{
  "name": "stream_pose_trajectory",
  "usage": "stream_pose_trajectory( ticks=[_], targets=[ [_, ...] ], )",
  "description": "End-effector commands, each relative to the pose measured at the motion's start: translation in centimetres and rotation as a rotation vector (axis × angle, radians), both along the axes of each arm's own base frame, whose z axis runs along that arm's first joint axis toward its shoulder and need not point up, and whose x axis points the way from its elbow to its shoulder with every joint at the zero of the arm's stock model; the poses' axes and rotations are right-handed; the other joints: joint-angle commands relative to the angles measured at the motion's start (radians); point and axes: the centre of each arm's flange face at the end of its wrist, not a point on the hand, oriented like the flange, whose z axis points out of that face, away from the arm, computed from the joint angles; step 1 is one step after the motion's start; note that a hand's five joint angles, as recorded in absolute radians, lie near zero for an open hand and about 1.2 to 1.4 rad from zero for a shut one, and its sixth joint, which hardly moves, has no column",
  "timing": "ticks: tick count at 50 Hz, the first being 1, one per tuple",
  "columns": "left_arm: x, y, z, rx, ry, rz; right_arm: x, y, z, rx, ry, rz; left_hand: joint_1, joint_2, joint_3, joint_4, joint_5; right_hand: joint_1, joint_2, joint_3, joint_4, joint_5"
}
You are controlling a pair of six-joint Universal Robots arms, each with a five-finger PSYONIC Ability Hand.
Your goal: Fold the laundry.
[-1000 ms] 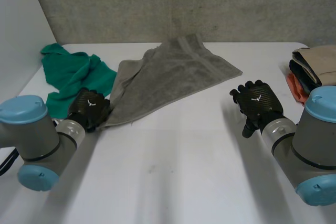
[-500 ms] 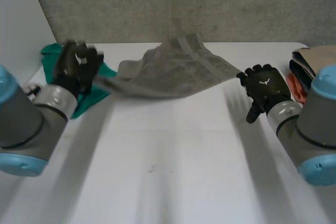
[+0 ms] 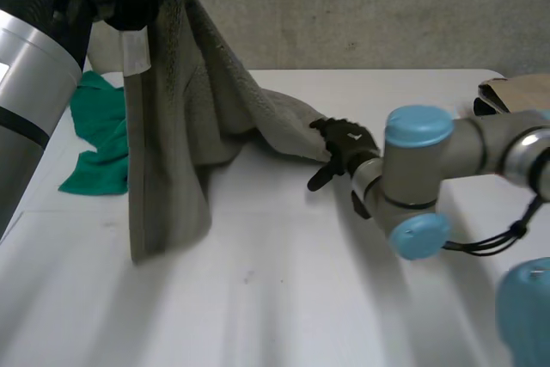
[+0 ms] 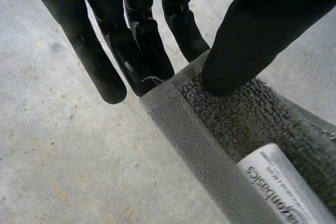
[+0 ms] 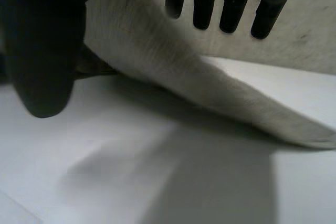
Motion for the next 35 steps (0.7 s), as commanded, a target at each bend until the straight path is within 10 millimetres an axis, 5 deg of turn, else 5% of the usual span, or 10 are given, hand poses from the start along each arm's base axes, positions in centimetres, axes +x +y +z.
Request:
stream_pose_trajectory(
  ticks=[1,7,12,14,20,25,30,35],
  targets=[
    [0.4,0.7,1.2,-0.025,0.031,0.015,1.6,-0.4,-3.4,0.008,0.016,0.021,0.227,0.198,0.202,0.195,0.25,0.975,0.982,0.986,0.988,0.979],
    [0.9,1.3,2.3,-0.059,0.049,0.023,-1.2,-3.1,1.6,-0.15,0.03,-0.147,0.227,0.198,0.202,0.195,0.25,1.103,1.11,1.113,1.115,1.107],
    [1.6,1.3,3.1,-0.083,0.058,0.043,-7.8,-5.4,12.3,-0.434,0.151,-0.243,0.227,0.198,0.202,0.195,0.25,1.103,1.11,1.113,1.115,1.107],
    [2.1,0.6,3.0,-0.078,0.051,0.071,-9.2,-4.2,16.4,-0.564,0.255,-0.213,0.227,0.198,0.202,0.195,0.25,1.103,1.11,1.113,1.115,1.107],
    [4.9,-2.7,1.3,0.002,-0.003,0.203,-10.3,-1.0,19.8,-0.696,0.523,-0.115,0.227,0.198,0.202,0.195,0.25,1.103,1.11,1.113,1.115,1.107],
    [6.9,-5.5,-1.7,0.118,-0.065,0.286,-13.0,3.0,25.5,-0.736,0.678,-0.127,0.227,0.198,0.202,0.195,0.25,1.103,1.11,1.113,1.115,1.107],
    [6.3,-8.1,-6.4,0.256,-0.144,0.231,-14.2,3.7,25.5,-0.643,0.734,-0.097,0.227,0.198,0.202,0.195,0.25,1.103,1.11,1.113,1.115,1.107],
    [5.3,-10.6,-11.0,0.378,-0.203,0.181,-14.0,1.3,20.2,-0.469,0.812,0.005,0.227,0.198,0.202,0.195,0.25,1.103,1.11,1.113,1.115,1.107]
  ],
)
